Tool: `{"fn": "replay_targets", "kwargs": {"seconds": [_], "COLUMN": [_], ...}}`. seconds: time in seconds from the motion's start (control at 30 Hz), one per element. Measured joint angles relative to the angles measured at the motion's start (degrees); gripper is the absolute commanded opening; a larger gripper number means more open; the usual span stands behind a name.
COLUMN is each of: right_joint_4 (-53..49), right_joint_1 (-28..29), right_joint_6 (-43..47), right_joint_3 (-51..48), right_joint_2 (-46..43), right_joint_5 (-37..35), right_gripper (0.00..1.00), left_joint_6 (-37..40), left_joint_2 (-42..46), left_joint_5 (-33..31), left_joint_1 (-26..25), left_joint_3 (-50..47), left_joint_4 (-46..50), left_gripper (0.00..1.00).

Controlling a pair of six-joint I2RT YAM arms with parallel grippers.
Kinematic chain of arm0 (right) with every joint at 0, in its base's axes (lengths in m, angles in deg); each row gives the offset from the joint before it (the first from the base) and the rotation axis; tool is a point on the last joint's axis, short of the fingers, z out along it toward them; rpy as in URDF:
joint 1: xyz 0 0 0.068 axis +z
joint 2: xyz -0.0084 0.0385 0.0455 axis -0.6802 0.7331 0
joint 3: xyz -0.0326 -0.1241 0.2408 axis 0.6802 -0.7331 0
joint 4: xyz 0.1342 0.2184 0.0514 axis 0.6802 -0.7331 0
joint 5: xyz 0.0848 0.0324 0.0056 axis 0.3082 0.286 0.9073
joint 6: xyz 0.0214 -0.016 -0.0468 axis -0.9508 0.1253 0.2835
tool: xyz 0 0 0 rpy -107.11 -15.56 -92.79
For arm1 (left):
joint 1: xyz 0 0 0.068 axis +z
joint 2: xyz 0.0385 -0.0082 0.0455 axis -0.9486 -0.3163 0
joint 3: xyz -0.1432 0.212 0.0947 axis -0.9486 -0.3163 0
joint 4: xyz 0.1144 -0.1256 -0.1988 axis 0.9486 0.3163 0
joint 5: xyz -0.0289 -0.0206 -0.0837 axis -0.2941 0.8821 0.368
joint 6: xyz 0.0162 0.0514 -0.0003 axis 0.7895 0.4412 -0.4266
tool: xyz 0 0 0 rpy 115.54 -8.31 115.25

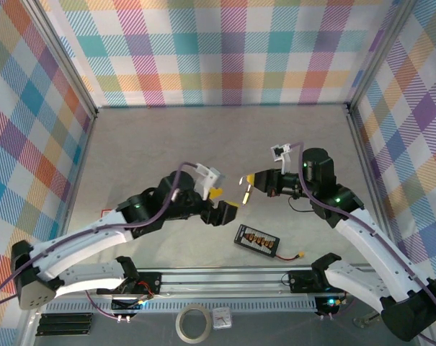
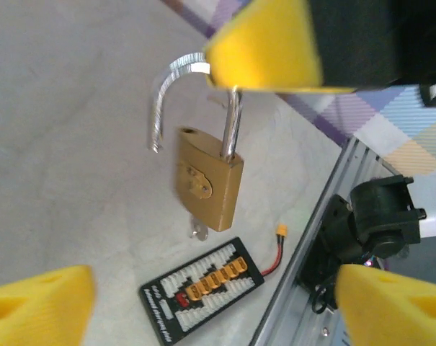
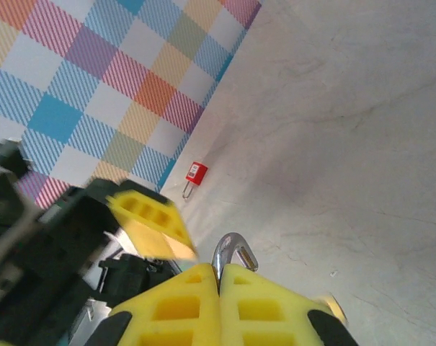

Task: Unlock with the key

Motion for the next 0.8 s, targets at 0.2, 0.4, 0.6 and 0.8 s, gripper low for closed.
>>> {"fn": "replay_targets", "kwargs": {"seconds": [0.2,0.4,0.6,0.8], "right_joint_4": [-1.18,-2.62,-3.34,-4.74], "right_joint_1": [0.00,0.00,0.02,0.50], "right_joint_6": [0.00,0.46,1.20,1.51], "right_joint_3": [0.02,0.04,0.04,0.35], "right_joint_2": [1.66,6.93,15.72,25.81], "right_joint_5": [-1.46,-4.63,-8.00,-10.91], "right_gripper": [0.00,0.00,0.00,0.00], "left_joint_6": [-0.50,-0.50,-0.68,-0.66], "left_joint_2": [5.27,4.37,4.42,6.32], "left_joint_5": [-2.05,-3.37,-4.00,-5.05], "left_joint_1": [1.01,1.38,2.14,2.89], "left_joint_3": [0.50,0.52,0.48,0.42], "left_joint_4": [0.76,4.15,5.49,8.31], "left_gripper": [1.00,1.00,1.00,1.00]}}
